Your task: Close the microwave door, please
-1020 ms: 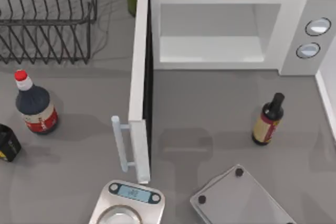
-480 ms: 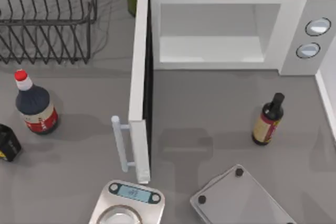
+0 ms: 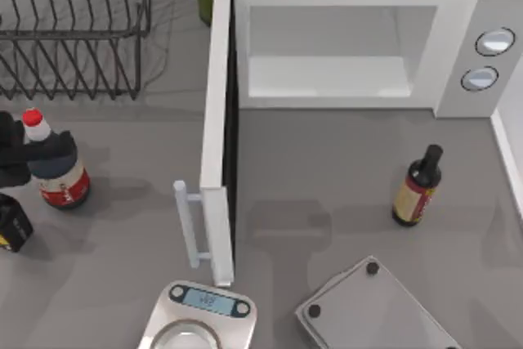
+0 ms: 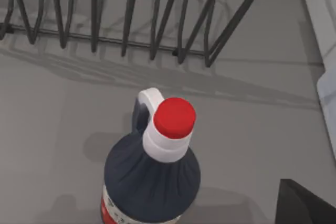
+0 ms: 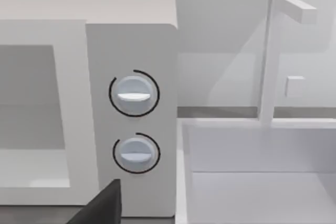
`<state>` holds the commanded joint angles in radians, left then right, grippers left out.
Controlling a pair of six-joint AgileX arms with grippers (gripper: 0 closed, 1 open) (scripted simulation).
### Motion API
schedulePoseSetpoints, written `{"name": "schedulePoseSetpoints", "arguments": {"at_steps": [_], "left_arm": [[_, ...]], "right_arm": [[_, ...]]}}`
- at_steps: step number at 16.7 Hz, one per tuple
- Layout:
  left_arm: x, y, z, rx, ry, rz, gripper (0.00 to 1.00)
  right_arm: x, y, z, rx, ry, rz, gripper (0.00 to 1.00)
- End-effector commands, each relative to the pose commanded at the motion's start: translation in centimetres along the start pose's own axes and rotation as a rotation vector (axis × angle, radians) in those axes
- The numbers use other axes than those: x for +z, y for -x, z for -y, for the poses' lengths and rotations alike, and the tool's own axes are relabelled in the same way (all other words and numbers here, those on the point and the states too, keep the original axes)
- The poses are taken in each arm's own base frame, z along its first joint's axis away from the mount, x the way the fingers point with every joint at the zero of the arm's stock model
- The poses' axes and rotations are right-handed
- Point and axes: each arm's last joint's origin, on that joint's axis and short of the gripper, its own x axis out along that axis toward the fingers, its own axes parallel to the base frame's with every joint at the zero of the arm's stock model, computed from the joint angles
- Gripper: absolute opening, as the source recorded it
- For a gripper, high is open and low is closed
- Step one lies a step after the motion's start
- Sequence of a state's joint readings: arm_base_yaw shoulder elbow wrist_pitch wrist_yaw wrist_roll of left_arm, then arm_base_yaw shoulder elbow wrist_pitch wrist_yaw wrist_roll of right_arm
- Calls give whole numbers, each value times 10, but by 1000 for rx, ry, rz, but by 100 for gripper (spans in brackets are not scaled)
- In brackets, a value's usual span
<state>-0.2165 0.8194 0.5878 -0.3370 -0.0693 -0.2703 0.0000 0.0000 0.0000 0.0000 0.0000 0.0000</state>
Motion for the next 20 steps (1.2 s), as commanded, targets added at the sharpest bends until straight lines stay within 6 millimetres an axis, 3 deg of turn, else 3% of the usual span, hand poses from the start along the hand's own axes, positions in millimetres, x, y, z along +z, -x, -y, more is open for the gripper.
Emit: {"name": "schedulePoseSetpoints", "arguments": {"at_steps": [4,7,14,20], "left_arm": [[-1,-13,51,63,-98,-162,0],[-4,-15,70,107,-150,-201,0],[-8,-18,71,113,-156,-209,0],[-49,-53,65,108,-152,-197,0]], "right_arm": [[0,0,0,0,0,0,100],[0,0,0,0,0,0,100],[0,0,0,0,0,0,100],[0,0,0,0,0,0,100]]}}
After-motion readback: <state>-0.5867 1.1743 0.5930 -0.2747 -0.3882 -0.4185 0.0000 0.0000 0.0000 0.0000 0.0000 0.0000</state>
